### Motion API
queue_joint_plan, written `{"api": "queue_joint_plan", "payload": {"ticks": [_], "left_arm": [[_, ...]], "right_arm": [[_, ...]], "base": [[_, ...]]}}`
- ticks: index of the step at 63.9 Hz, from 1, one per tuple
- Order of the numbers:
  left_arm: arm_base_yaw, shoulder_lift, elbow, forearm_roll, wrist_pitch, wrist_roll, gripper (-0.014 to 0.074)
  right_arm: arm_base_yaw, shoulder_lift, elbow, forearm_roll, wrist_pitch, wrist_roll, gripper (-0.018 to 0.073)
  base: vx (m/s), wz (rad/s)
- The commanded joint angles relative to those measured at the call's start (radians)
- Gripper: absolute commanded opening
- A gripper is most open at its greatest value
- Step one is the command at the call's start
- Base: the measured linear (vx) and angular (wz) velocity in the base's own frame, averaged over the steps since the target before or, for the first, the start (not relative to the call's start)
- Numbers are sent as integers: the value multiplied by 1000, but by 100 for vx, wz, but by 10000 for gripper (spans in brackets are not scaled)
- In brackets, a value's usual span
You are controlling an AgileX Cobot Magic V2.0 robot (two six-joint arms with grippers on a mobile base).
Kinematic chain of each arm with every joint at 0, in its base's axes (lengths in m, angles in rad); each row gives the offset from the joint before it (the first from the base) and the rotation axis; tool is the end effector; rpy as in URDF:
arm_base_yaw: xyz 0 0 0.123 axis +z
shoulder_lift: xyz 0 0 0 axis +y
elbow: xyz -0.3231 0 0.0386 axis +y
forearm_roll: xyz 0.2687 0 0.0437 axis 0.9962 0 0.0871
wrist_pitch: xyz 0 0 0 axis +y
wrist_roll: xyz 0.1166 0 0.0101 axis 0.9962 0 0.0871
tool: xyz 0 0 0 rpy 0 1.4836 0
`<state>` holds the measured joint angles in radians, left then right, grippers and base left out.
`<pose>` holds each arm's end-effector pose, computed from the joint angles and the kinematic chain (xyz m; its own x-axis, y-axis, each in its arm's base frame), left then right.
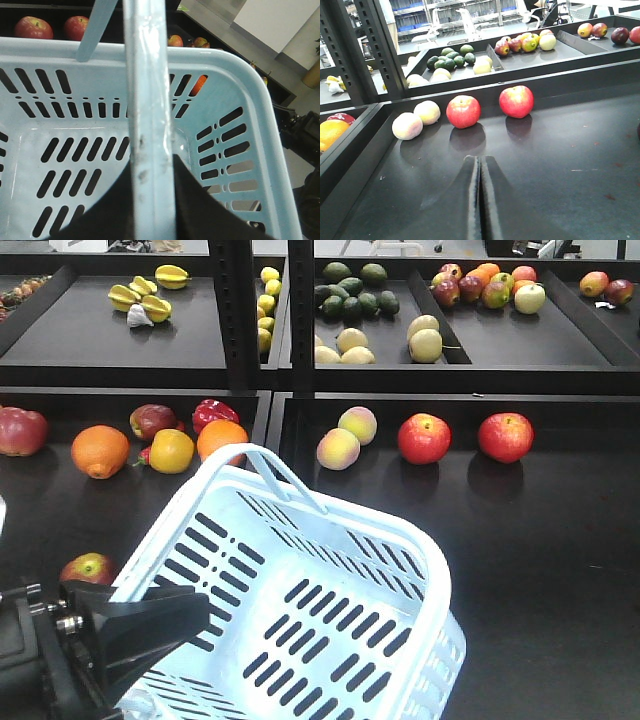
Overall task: Pick three apples into basket with both arms
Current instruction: 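Hold the lifted basket close to the robot with the left gripper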
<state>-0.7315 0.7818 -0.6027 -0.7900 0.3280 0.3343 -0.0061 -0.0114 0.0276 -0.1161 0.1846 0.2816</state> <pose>0.1145 -0.1388 0.3365 -0.5545 -0.0456 -0.8309 0.6390 0.6164 -0.4602 0.0621 -0.0029 0.1840 -0.1060 0.1673 -0.9802 0.0455 0.9855 0.1633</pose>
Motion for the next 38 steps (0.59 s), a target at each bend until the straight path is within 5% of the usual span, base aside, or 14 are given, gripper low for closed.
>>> {"api": "queue_joint_plan", "payload": {"ticks": [1,38], "left_arm": [[-4,-12,-35,-29,-71,-4,-8],[-4,-12,-35,-29,-72,-4,-8]], "right_arm": [[-2,-6,7,-11,-74,-5,-5],[-2,-6,7,-11,-74,-5,-5]], "base": [[0,0],[-2,5]]}}
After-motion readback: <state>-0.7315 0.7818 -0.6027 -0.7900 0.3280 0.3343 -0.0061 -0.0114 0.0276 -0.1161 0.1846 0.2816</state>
